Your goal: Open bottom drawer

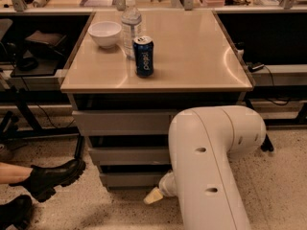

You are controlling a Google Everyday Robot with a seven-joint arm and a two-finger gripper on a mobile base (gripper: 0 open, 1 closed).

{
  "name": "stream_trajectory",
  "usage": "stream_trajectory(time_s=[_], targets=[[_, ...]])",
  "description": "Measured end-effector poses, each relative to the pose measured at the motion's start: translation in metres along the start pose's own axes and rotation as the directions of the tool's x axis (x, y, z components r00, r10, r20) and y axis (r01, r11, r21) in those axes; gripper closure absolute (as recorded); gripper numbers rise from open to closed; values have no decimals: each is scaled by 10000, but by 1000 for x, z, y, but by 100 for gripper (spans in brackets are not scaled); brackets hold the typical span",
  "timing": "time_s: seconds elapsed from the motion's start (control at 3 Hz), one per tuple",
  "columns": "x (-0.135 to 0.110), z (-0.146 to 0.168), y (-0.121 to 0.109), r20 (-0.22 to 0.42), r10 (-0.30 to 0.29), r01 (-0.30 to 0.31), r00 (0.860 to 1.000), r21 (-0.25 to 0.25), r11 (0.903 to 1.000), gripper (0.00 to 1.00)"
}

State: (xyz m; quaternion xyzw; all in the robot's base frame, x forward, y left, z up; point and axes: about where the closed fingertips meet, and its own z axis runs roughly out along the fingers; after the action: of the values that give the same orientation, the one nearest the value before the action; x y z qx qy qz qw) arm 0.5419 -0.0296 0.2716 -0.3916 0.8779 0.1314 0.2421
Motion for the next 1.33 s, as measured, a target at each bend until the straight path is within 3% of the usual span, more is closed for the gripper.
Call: stream_trajectory(time_s=[0.33,1.0,1.33], targets=[[12,32,-8,136,181,-181,9997,15,9998,0],[16,81,-55,984,633,-735,9931,1037,9919,0],[20,96,-63,1380,987,-1159,9855,1234,9856,0]])
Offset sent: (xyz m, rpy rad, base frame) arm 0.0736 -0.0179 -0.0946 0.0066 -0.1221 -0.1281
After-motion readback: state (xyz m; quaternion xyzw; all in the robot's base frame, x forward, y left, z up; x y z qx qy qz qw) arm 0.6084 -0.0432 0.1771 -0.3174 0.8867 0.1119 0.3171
